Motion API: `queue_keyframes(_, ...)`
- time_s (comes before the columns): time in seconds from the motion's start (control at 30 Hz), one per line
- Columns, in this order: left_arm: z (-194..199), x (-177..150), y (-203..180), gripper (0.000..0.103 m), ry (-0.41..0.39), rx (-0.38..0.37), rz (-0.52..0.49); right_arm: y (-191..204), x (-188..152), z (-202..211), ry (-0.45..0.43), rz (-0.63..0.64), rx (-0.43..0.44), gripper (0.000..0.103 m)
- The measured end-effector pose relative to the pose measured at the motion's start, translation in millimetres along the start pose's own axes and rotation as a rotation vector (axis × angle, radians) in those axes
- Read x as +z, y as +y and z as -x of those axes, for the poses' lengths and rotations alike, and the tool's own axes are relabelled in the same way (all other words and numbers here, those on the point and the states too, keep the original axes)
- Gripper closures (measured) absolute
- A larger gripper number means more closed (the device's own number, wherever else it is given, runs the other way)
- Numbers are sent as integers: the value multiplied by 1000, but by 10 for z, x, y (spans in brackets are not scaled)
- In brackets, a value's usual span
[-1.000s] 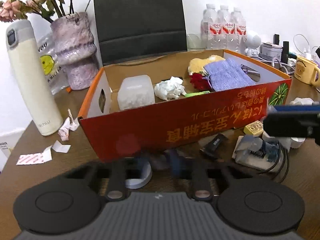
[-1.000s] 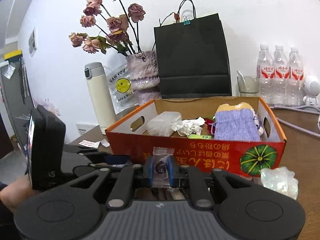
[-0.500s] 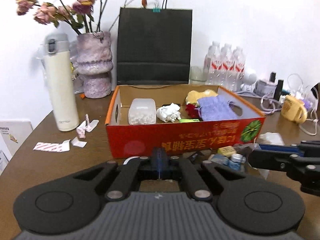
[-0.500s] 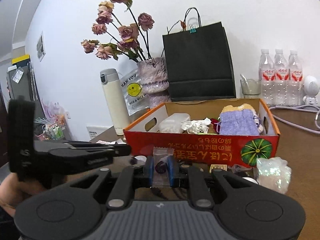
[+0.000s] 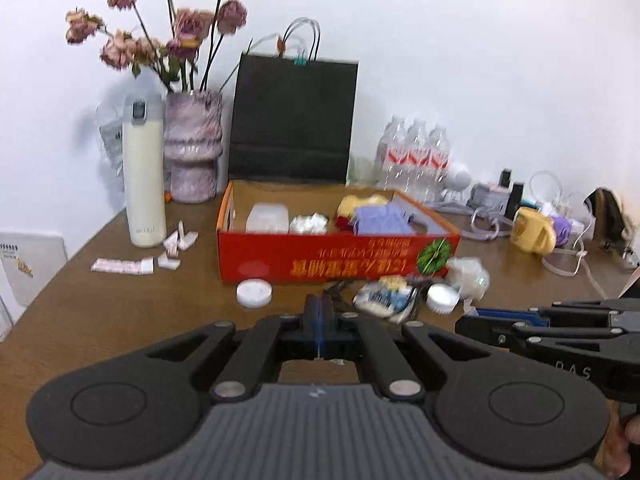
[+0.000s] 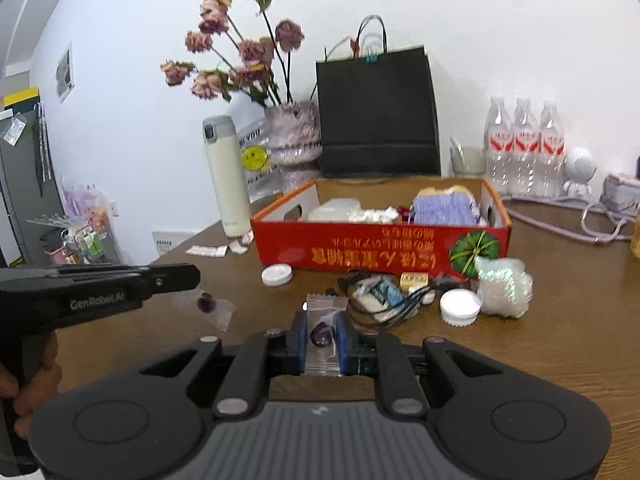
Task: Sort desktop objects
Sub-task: 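Carry both held items into the box and open both tools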
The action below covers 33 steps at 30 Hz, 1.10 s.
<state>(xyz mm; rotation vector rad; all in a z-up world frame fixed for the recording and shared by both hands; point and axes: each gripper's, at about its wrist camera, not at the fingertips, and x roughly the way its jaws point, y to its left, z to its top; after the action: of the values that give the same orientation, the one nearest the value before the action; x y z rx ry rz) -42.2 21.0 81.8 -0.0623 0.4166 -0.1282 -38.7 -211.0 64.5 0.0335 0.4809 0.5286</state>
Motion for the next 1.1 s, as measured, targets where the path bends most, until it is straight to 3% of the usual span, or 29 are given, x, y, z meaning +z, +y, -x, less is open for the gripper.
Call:
queue_keyframes(0.2,-104,431,109,102,-89,-54,-3,-97,403,-11,-67,28,-13,89)
queue_keyframes(0.37,-659,1035,276,102,-89,-89,-33,-309,1025,-456,-79,13,28,89)
queue_keyframes(0.43,-1046,1209,335,102,-8,-124,-48,-401,1267,-787,-37,4,51,89)
queue_keyframes(0.67,-2585,1367,636,102,317,-146,94,-916,1779,-2297,216,-103,54,89)
queue_keyframes(0.77,-3020,1261,650,102,413,-79,75,-1045,1778,-2834,337,-133,7,89)
queue_keyframes(0.83,-3132,1204,660,101,399,-34,48,-1072,1725,-3057,394,-134,-29,89)
queue_keyframes(1.03,-3165,1230,593,99,402,-9,-4,-1052,1552,-3444,522,-89,-88,88)
queue_keyframes(1.07,-3159,1235,581,99,400,3,0,-1042,1559,-3454,525,-87,-88,87)
queue_keyframes(1.1,-3155,1248,584,95,398,7,15,-1031,1586,-3436,518,-94,-84,79)
